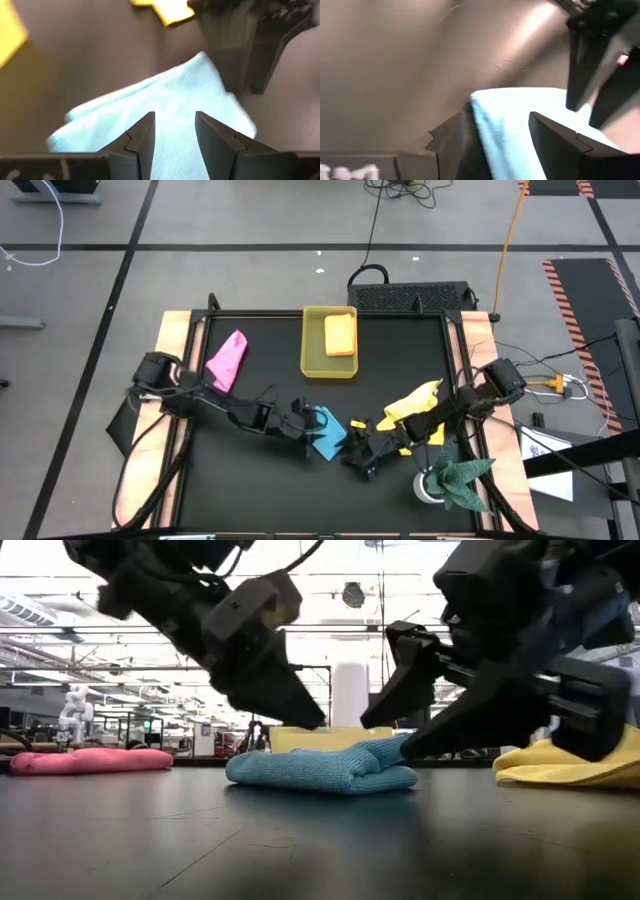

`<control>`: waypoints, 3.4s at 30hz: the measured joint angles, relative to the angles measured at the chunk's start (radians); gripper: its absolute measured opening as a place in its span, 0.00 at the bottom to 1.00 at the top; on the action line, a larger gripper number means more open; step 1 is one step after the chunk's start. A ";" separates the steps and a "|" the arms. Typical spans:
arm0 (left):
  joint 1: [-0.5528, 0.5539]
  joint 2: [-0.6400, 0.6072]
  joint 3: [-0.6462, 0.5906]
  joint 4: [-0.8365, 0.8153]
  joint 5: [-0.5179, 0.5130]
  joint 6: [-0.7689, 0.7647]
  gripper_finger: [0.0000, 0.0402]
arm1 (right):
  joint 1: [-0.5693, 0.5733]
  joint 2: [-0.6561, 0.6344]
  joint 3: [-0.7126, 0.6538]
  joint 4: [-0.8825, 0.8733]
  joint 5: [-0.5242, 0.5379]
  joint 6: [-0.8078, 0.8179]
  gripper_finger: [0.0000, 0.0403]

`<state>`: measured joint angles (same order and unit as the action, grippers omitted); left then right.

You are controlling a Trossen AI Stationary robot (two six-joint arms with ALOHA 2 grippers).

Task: Fold microfiber towels
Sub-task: Put the blue towel into the yellow bin

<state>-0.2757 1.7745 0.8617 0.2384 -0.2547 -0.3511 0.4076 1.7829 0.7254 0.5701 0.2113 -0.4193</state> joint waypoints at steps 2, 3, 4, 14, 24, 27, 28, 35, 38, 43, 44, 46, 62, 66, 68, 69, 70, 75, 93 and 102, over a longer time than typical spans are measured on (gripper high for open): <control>-0.024 -0.006 0.000 -0.034 -0.066 -0.017 0.36 | -0.012 0.009 0.002 0.013 -0.001 -0.014 0.51; -0.033 -0.006 0.000 -0.051 -0.093 -0.022 0.36 | -0.017 0.016 0.001 0.010 -0.001 -0.021 0.51; -0.040 -0.005 0.000 -0.061 -0.112 -0.022 0.36 | -0.022 0.026 0.001 0.008 -0.003 -0.031 0.50; -0.024 0.056 -0.001 -0.075 -0.139 -0.037 0.36 | -0.060 0.115 0.006 0.067 -0.014 -0.083 0.42; -0.040 -0.052 -0.002 -0.163 -0.170 -0.025 0.36 | -0.113 0.117 0.006 0.044 -0.042 -0.066 0.12; -0.050 -0.082 0.000 -0.194 -0.224 -0.020 0.36 | -0.105 0.101 0.007 0.028 -0.030 -0.043 0.03; -0.056 -0.088 -0.001 -0.213 -0.240 -0.021 0.36 | -0.098 0.089 0.010 0.011 -0.025 -0.032 0.02; -0.082 -0.079 -0.002 -0.259 -0.256 -0.043 0.36 | -0.072 -0.030 0.060 -0.204 -0.029 0.138 0.04; -0.107 -0.069 -0.002 -0.202 -0.287 0.002 0.36 | -0.072 -0.042 0.061 -0.226 -0.029 0.182 0.03; -0.129 -0.039 0.000 -0.010 -0.279 0.140 0.36 | -0.072 -0.019 0.061 -0.200 -0.031 0.187 0.06; -0.128 -0.028 0.001 0.033 -0.262 0.167 0.36 | -0.072 -0.016 0.061 -0.194 -0.031 0.187 0.08; -0.117 -0.002 -0.001 0.078 -0.217 0.211 0.36 | -0.073 -0.015 0.061 -0.180 -0.031 0.188 0.12; -0.099 0.111 -0.002 0.186 -0.124 0.344 0.36 | -0.059 -0.055 0.062 -0.223 -0.076 0.134 0.51; -0.079 0.111 -0.001 0.186 -0.154 0.282 0.36 | -0.013 -0.040 0.063 -0.231 -0.014 0.000 0.59; -0.062 0.111 -0.001 0.184 -0.154 0.243 0.36 | -0.003 -0.021 0.063 -0.235 0.054 -0.041 0.59; -0.055 0.111 -0.001 0.183 -0.152 0.233 0.36 | -0.006 -0.012 0.063 -0.235 0.074 -0.053 0.59; -0.048 0.111 -0.001 0.182 -0.147 0.223 0.36 | -0.013 -0.003 0.063 -0.234 0.079 -0.062 0.57; -0.032 0.111 -0.001 0.183 -0.139 0.206 0.36 | -0.053 0.035 0.064 -0.222 0.067 -0.089 0.45; -0.241 -0.176 -0.001 -0.417 -0.603 -0.083 0.36 | -0.117 -0.067 0.106 -0.285 -0.116 0.052 0.02; -0.286 -0.181 0.000 -0.597 -0.663 -0.291 0.36 | -0.256 -0.228 0.208 -0.332 0.000 0.267 0.01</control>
<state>-0.5613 1.5931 0.8612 -0.3589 -0.9180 -0.6419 0.1513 1.5550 0.9335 0.2384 0.2116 -0.1526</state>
